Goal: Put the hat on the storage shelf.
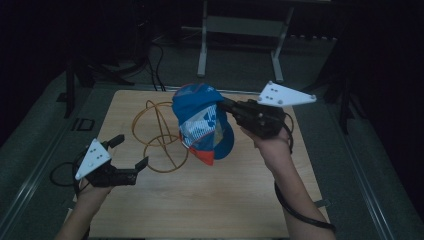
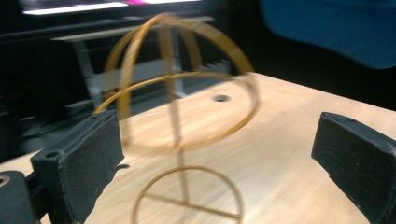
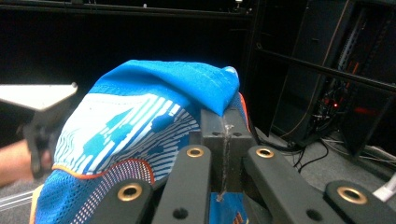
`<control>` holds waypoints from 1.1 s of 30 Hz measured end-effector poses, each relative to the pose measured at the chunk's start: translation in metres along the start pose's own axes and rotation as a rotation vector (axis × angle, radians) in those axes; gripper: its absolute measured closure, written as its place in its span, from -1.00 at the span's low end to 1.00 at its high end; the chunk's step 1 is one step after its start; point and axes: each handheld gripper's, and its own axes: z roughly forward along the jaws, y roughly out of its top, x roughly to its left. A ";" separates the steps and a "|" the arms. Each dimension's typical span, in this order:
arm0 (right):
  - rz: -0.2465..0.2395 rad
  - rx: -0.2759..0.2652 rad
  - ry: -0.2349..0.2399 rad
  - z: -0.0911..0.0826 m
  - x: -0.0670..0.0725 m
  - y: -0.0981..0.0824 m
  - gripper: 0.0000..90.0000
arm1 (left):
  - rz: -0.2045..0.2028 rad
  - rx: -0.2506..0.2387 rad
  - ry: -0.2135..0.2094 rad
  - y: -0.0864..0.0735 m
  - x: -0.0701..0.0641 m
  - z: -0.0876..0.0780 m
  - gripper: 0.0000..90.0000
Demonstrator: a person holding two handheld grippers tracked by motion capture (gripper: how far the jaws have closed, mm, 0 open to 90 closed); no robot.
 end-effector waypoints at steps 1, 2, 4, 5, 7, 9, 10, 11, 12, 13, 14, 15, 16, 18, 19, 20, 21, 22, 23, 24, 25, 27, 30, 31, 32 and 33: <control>-0.003 0.007 0.005 0.008 0.000 0.002 1.00 | -0.008 -0.002 0.024 -0.007 -0.001 -0.002 -0.95; -0.004 0.010 0.006 0.013 0.001 0.003 1.00 | -0.021 -0.004 0.060 -0.017 -0.002 -0.003 -0.95; -0.003 0.022 0.014 0.026 0.001 0.006 1.00 | -0.035 0.001 0.105 -0.035 -0.003 -0.006 -0.95; 0.000 0.026 0.017 0.033 0.001 0.008 1.00 | -0.027 0.011 0.130 -0.043 -0.004 -0.007 -0.95; -0.001 0.039 0.020 0.046 0.001 0.012 1.00 | -0.012 0.011 0.180 -0.057 -0.008 -0.010 -0.95; 0.001 0.051 0.021 0.060 0.001 0.015 1.00 | 0.017 0.025 0.224 -0.068 -0.014 -0.012 -0.95; 0.002 0.057 0.026 0.066 0.001 0.016 1.00 | 0.040 0.029 0.242 -0.071 -0.016 -0.013 -0.95; 0.004 0.063 0.030 0.073 0.001 0.018 1.00 | 0.053 0.019 0.254 -0.074 -0.018 -0.014 -0.95; 0.005 0.072 0.033 0.080 0.002 0.019 1.00 | 0.047 0.018 0.247 -0.075 -0.019 -0.015 -0.95; 0.010 0.075 0.039 0.087 0.002 0.019 1.00 | 0.038 0.020 0.241 -0.076 -0.018 -0.015 -0.95; 0.012 0.082 0.045 0.094 0.003 0.020 1.00 | 0.032 0.015 0.246 -0.078 -0.018 -0.016 -0.95; 0.012 0.091 0.050 0.102 0.004 0.020 1.00 | 0.025 0.013 0.242 -0.080 -0.017 -0.016 -0.95; 0.012 0.098 0.057 0.109 0.005 0.021 1.00 | 0.017 0.014 0.237 -0.081 -0.016 -0.016 -0.95; 0.014 0.124 0.074 0.124 0.007 0.020 1.00 | 0.006 0.016 0.239 -0.083 -0.014 -0.016 -0.95; 0.016 0.136 0.083 0.134 0.009 0.020 1.00 | 0.002 0.010 0.232 -0.083 -0.013 -0.016 -0.95; 0.018 0.146 0.089 0.139 0.010 0.019 1.00 | -0.003 0.009 0.231 -0.084 -0.012 -0.016 -0.95; 0.022 0.154 0.098 0.146 0.010 0.018 1.00 | -0.005 0.006 0.235 -0.084 -0.012 -0.016 -0.95; 0.026 0.160 0.105 0.153 0.011 0.017 1.00 | -0.010 0.001 0.234 -0.084 -0.011 -0.016 -0.95; 0.024 0.172 0.104 0.159 0.012 0.016 1.00 | -0.012 0.001 0.230 -0.084 -0.010 -0.017 -0.95; 0.023 0.183 0.102 0.164 0.013 0.015 1.00 | -0.013 0.001 0.232 -0.085 -0.010 -0.016 -0.95; 0.031 0.188 0.106 0.170 0.013 0.014 1.00 | -0.015 0.001 0.231 -0.085 -0.009 -0.016 -0.95; 0.044 0.201 0.117 0.179 0.012 0.010 1.00 | -0.019 0.001 0.219 -0.086 -0.009 -0.016 -0.95; 0.058 0.231 0.131 0.191 0.013 0.003 1.00 | -0.031 0.001 0.208 -0.088 -0.009 -0.016 -0.95; 0.061 0.245 0.133 0.195 0.013 0.000 1.00 | -0.028 0.007 0.208 -0.088 -0.008 -0.016 -0.95; 0.061 0.251 0.134 0.197 0.013 -0.002 1.00 | -0.023 0.007 0.210 -0.088 -0.009 -0.015 -0.95; 0.065 0.257 0.137 0.199 0.013 -0.005 1.00 | -0.028 0.004 0.205 -0.089 -0.008 -0.016 -0.95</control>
